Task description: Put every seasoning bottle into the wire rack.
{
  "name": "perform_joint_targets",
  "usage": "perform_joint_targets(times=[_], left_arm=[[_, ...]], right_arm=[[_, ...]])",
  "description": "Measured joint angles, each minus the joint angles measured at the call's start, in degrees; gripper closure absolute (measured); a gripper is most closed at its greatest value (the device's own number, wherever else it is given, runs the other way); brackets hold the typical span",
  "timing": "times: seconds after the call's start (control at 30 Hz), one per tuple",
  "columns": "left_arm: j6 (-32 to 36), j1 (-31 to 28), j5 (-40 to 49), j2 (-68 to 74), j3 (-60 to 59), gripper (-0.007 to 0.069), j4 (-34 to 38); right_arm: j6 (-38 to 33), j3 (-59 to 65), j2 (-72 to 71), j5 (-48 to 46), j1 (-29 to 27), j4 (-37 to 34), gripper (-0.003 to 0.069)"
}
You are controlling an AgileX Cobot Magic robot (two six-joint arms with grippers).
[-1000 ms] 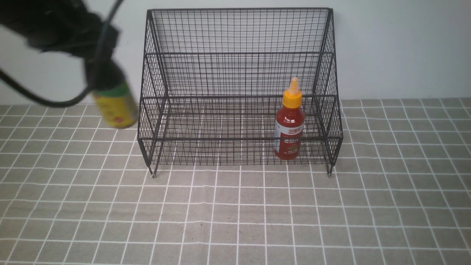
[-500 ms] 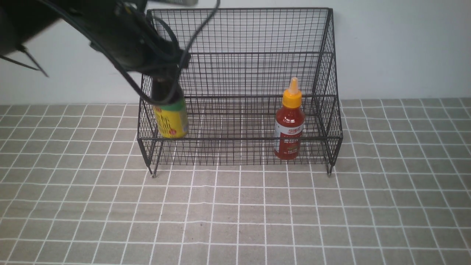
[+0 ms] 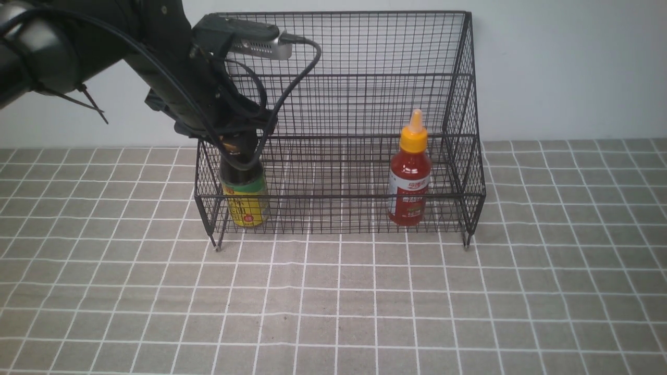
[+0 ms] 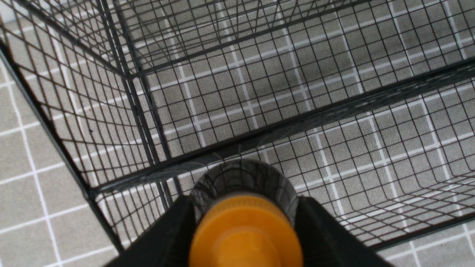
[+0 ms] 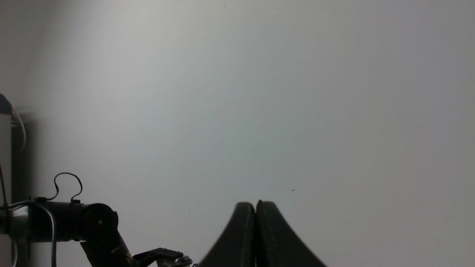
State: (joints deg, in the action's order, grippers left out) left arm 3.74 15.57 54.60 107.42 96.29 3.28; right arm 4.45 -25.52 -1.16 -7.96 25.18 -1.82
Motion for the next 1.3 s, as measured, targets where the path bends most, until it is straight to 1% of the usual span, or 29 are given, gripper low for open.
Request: perform_joint_targets(times=[0.07, 0.1, 0.13, 0.23, 0.3, 0.37, 0.4, 0.47, 0.53, 0.57, 0.63, 0.7, 0.83, 0.9, 0.97, 1.03, 1.17, 1.27, 1.3], left_arm=[[0.1, 0.0, 0.6, -0.1, 0.3, 0.0218, 0.0], [0.1, 0.0, 0.6, -0.1, 0.3, 0.0211, 0.0], [0.1, 0.0, 1.3, -0.7, 0.5, 0.0170, 0.0], [-0.1, 0.0, 3.2, -2.4, 0.6, 0.0160, -0.1], [-1.0, 0.0, 4.4, -4.2, 1.0, 0.0189, -0.5], [-2.1, 0.0, 5.3, -6.3, 1.3, 0.0241, -1.2], [-2.9, 0.0, 5.6, -8.0, 1.3, 0.0296, -1.6], [-3.7, 0.0, 6.5, -12.0, 1.6, 0.0437, -2.2], [-3.7, 0.0, 7.1, -14.5, 1.6, 0.0535, -2.4], [-3.7, 0.0, 7.7, -16.8, 1.6, 0.0575, -2.3], [-3.7, 0.0, 9.6, -21.1, 1.6, 0.0617, -1.5], [-3.7, 0.0, 10.5, -23.2, 1.6, 0.0624, -0.8], [-2.6, 0.0, 12.5, -33.3, 1.1, 0.0631, 3.3], [-2.1, 0.0, 11.9, -39.7, -1.1, 0.0631, 5.2], [-2.0, 0.0, 10.6, -44.1, -3.5, 0.0631, 5.6], [-2.0, 0.0, 6.7, -51.8, -9.4, 0.0631, 5.6], [-2.0, 0.0, 0.5, -61.8, -18.2, 0.0631, 5.6], [-2.0, 0.0, -2.2, -67.8, -24.5, 0.0631, 5.6], [-2.0, 0.0, -2.5, -71.9, -28.5, 0.0631, 5.7]], right_arm=[[0.0, 0.0, 0.0, 0.0, 0.0, 0.0, 0.0672], [0.0, 0.0, 0.0, 0.0, 0.0, 0.0, 0.0672], [0.0, 0.0, 0.0, 0.0, 0.0, 0.0, 0.0672], [0.0, 0.0, 0.0, 0.0, 0.0, 0.0, 0.0672], [0.0, 0.0, 0.0, 0.0, 0.0, 0.0, 0.0672], [0.0, 0.0, 0.0, 0.0, 0.0, 0.0, 0.0672], [0.0, 0.0, 0.0, 0.0, 0.0, 0.0, 0.0672], [0.0, 0.0, 0.0, 0.0, 0.0, 0.0, 0.0672], [0.0, 0.0, 0.0, 0.0, 0.0, 0.0, 0.0672], [0.0, 0.0, 0.0, 0.0, 0.0, 0.0, 0.0672], [0.0, 0.0, 0.0, 0.0, 0.0, 0.0, 0.0672], [0.0, 0.0, 0.0, 0.0, 0.0, 0.0, 0.0672], [-0.2, 0.0, 0.0, 0.0, 0.0, 0.0, 0.0672], [-0.2, 0.0, 0.0, 0.0, 0.0, 0.0, 0.0672], [-0.2, 0.0, 0.0, 0.0, 0.0, 0.0, 0.0672], [-0.2, 0.0, 0.0, 0.0, 0.0, 0.0, 0.0672], [-0.4, 0.0, 0.0, 0.0, 0.0, 0.0, 0.0672], [-0.5, 0.0, 0.0, 0.0, 0.0, 0.0, 0.0672], [-0.6, 0.0, 0.0, 0.0, 0.0, 0.0, 0.0672]])
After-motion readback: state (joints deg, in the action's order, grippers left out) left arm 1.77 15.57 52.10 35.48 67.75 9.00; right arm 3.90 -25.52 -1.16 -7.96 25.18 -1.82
